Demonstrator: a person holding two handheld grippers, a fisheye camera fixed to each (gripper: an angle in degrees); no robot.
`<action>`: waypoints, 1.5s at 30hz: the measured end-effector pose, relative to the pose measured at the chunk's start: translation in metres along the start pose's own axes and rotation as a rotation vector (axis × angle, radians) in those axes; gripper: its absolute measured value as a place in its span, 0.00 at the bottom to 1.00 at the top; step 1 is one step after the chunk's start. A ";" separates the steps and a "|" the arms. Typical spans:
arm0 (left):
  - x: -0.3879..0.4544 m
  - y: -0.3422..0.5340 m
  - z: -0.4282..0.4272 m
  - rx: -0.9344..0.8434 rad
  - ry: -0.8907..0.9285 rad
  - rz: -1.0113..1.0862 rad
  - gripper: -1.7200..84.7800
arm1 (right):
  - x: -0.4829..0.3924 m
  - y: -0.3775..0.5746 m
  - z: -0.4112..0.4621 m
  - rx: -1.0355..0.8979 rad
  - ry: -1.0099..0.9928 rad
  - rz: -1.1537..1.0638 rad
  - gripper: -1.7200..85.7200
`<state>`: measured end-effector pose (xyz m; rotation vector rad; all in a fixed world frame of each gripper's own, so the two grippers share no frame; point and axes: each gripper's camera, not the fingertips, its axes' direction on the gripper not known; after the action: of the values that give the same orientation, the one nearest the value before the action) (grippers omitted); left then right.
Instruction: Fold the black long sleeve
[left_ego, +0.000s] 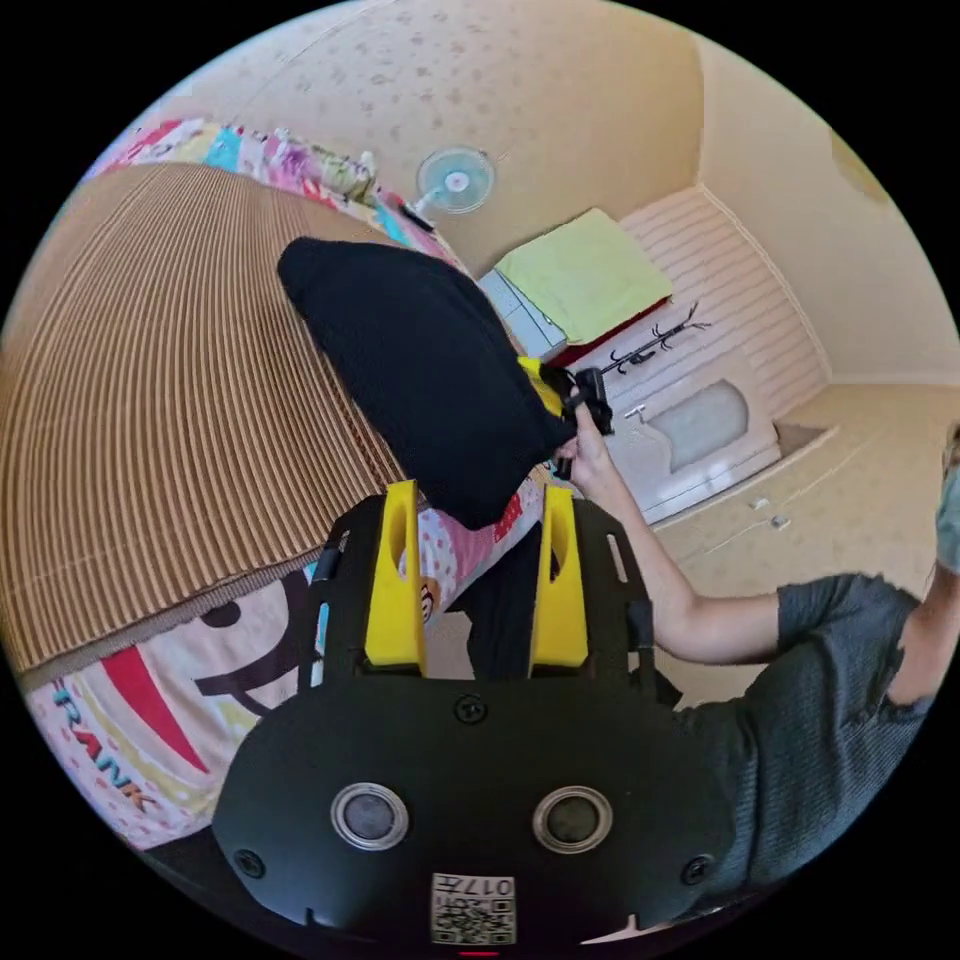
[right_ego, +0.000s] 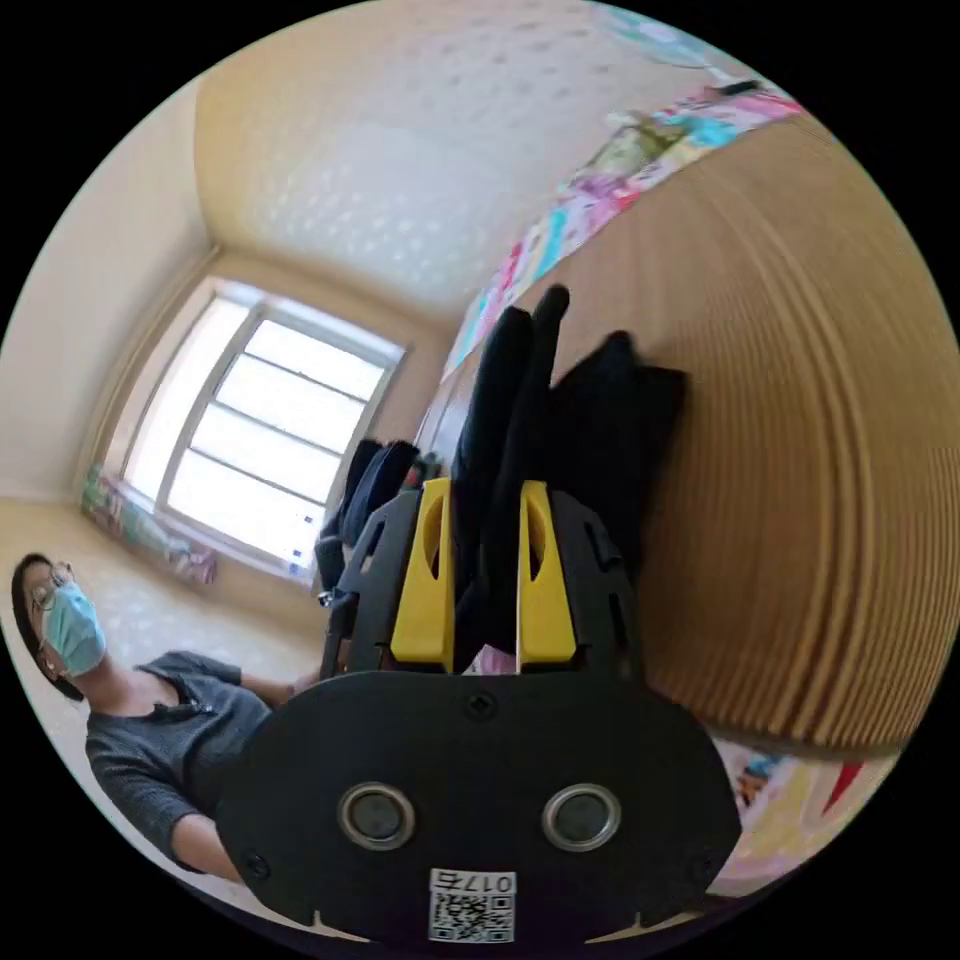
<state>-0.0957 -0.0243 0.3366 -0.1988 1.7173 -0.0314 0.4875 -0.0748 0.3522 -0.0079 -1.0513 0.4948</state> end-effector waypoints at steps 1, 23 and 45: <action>-0.011 -0.008 0.011 -0.005 0.039 -0.038 0.23 | 0.025 0.025 -0.029 0.104 0.005 0.096 0.15; 0.087 0.037 0.025 -0.298 0.037 0.168 0.11 | -0.020 0.080 -0.036 0.005 -0.551 -0.323 0.20; 0.059 0.048 0.058 -0.441 0.016 -0.006 0.10 | 0.206 0.034 -0.519 0.808 -0.074 0.555 0.18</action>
<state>-0.0525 0.0200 0.2637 -0.5298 1.7214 0.3442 0.9884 0.1544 0.2516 0.4459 -0.8512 1.4068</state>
